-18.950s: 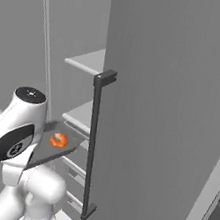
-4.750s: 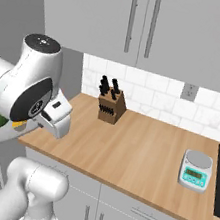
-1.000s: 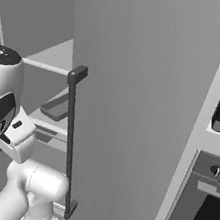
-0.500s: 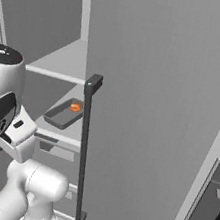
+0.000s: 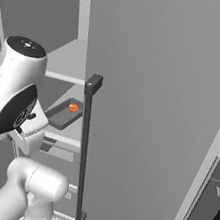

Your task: Take the meat container that has the shrimp and place it on the second highest rack of the freezer. Then take the vegetable container that has the corn and avocado and place it on the highest rack of the freezer.

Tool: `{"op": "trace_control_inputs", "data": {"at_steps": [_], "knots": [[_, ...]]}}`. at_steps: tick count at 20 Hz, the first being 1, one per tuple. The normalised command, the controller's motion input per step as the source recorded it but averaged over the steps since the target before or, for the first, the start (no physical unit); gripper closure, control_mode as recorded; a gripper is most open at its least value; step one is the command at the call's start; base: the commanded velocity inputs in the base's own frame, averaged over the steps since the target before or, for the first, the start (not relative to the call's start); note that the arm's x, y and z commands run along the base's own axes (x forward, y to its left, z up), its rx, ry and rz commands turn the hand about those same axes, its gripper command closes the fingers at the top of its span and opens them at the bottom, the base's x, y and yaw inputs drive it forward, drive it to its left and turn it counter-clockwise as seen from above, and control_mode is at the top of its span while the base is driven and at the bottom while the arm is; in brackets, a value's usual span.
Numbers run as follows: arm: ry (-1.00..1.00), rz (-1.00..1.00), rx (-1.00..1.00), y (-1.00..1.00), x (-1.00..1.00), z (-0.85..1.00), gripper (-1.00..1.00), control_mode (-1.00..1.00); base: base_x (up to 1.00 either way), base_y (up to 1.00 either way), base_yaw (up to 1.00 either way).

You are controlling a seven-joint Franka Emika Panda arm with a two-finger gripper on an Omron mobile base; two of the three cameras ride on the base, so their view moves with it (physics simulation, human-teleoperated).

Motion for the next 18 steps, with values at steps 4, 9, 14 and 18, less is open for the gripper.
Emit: {"op": "trace_control_inputs", "data": {"at_steps": [4,9,14,18], "knots": [[0.0,-0.28,0.14,0.09,0.01,0.33,1.0,-1.0,0.0,0.0,0.0],[0.02,-0.41,0.05,0.45,0.46,0.11,1.0,-1.0,0.0,0.0,0.0],[0.08,-0.47,0.09,0.02,0.72,0.01,1.0,-1.0,0.0,0.0,0.0],[0.04,-0.38,0.02,0.27,0.89,0.0,1.0,-1.0,0.0,0.0,0.0]]}}
